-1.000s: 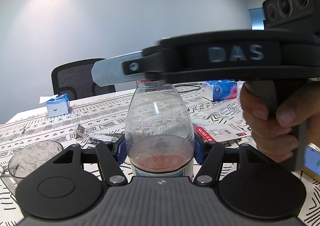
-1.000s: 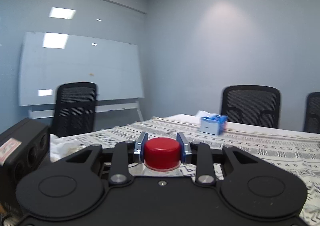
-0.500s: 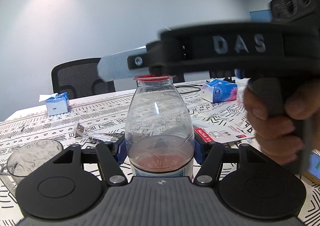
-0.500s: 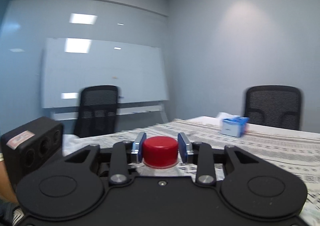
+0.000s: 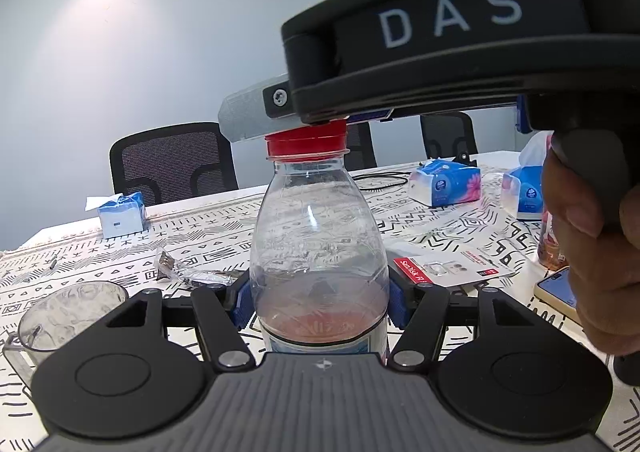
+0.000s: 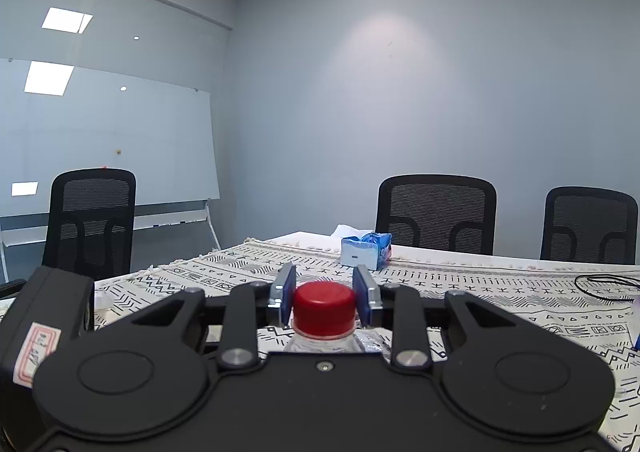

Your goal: Unscrew bottle cap and pour

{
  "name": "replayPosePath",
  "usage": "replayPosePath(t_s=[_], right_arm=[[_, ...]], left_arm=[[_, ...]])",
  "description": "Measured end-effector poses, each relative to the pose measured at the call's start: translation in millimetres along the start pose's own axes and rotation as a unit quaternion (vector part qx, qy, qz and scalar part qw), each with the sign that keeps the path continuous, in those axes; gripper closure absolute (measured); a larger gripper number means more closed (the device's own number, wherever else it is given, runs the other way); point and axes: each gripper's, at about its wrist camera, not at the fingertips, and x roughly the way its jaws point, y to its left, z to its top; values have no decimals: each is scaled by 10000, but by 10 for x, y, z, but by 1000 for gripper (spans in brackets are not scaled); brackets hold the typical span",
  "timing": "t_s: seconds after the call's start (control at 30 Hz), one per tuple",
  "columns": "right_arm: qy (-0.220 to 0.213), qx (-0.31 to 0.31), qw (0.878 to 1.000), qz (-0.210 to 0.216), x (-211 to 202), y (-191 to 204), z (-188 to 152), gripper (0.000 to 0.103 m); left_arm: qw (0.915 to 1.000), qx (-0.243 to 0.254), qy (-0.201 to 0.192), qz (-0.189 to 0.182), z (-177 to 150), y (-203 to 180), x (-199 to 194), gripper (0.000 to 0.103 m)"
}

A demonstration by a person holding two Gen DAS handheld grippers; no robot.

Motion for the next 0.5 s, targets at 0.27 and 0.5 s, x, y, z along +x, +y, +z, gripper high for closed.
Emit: replayPosePath(t_s=[0.27, 0.5], right_arm=[[5, 198, 9916, 1276, 104, -378, 14, 70], [357, -68, 9634, 2655, 296, -745, 161, 70]], left_arm=[[10000, -31, -3, -26, -2, 21, 11, 44], [10000, -31, -23, -34, -10, 25, 5, 44]])
